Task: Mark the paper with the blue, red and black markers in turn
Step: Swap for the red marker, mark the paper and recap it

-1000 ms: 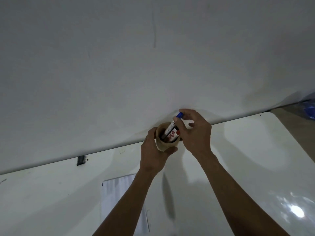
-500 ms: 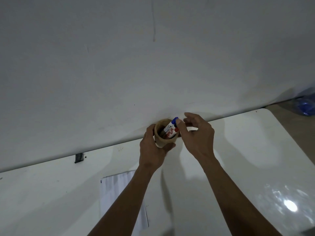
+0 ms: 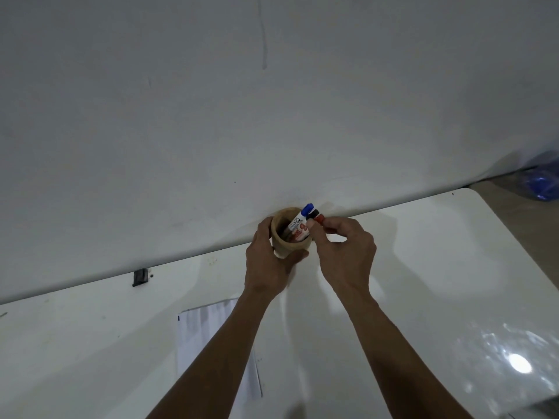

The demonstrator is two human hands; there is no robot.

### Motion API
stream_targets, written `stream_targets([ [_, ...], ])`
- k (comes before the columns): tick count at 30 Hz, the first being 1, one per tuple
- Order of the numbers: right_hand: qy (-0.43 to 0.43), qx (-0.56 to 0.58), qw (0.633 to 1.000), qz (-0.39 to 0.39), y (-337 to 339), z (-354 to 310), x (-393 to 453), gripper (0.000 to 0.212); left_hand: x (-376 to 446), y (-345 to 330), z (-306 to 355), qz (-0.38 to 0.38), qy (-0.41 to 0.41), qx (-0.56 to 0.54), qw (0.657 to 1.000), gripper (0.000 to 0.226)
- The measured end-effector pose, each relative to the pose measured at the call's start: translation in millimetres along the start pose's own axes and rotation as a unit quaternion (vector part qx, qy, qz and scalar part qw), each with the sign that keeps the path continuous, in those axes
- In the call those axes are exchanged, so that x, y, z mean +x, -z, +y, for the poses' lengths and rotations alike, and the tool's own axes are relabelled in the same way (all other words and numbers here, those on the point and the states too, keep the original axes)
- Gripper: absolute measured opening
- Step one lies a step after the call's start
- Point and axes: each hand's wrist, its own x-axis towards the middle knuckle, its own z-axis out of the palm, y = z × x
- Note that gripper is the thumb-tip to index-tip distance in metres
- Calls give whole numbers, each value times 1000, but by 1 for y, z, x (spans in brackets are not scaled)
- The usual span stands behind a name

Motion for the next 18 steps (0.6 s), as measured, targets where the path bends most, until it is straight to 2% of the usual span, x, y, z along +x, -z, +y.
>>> stream_targets([
  [4, 2, 68, 997, 36, 17, -22, 6, 11, -1, 2, -2, -24, -11, -1, 1000, 61],
  [6, -14, 123, 991, 44, 25, -33, 12, 8, -2, 0, -2, -12, 2, -24, 1000, 66],
  [10, -41, 205, 976, 54, 37, -48, 18, 12, -3, 0, 0, 3, 13, 1, 1000, 71],
  [13, -43, 244, 969, 19, 44, -51, 16, 5, -3, 1, 3, 1, 15, -3, 1000, 69],
  [16, -61, 216, 974, -19, 46, -47, 9, 12, -2, 4, 6, -9, 39, 14, 999, 71],
  [18, -90, 198, 975, -47, 46, -43, 0, 18, -5, 12, 6, -4, 56, 69, 996, 87],
])
